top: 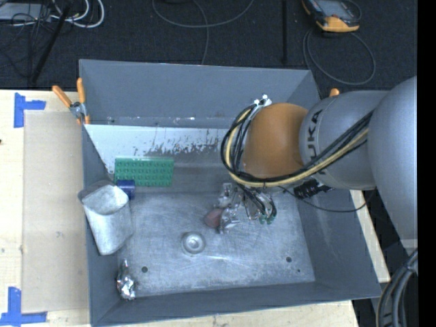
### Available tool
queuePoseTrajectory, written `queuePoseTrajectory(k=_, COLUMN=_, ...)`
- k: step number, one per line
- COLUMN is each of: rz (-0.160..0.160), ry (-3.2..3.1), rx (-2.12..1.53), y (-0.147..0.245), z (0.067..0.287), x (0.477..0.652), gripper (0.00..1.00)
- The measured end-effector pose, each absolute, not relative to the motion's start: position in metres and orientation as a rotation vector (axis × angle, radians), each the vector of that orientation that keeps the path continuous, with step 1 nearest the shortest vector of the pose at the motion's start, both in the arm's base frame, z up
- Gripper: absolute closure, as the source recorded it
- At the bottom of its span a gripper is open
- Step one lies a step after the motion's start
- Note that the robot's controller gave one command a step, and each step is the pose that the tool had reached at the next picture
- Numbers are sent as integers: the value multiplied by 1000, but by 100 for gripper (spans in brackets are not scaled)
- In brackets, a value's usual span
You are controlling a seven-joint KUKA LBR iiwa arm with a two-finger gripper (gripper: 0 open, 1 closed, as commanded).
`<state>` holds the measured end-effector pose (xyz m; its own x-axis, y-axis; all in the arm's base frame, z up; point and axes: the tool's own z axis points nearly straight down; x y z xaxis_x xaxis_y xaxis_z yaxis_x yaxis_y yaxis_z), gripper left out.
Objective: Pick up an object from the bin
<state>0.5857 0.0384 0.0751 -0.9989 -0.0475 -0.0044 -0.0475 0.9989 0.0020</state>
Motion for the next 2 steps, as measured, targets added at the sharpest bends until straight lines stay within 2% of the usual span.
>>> queuePoseTrajectory(k=1, rz=2, ry=3137, rx=-68, y=38, z=118, x=587, gripper=100)
queuePoseTrajectory(k=2, rz=1, ry=3135, rx=-61, y=39, z=186, x=588, gripper=100)
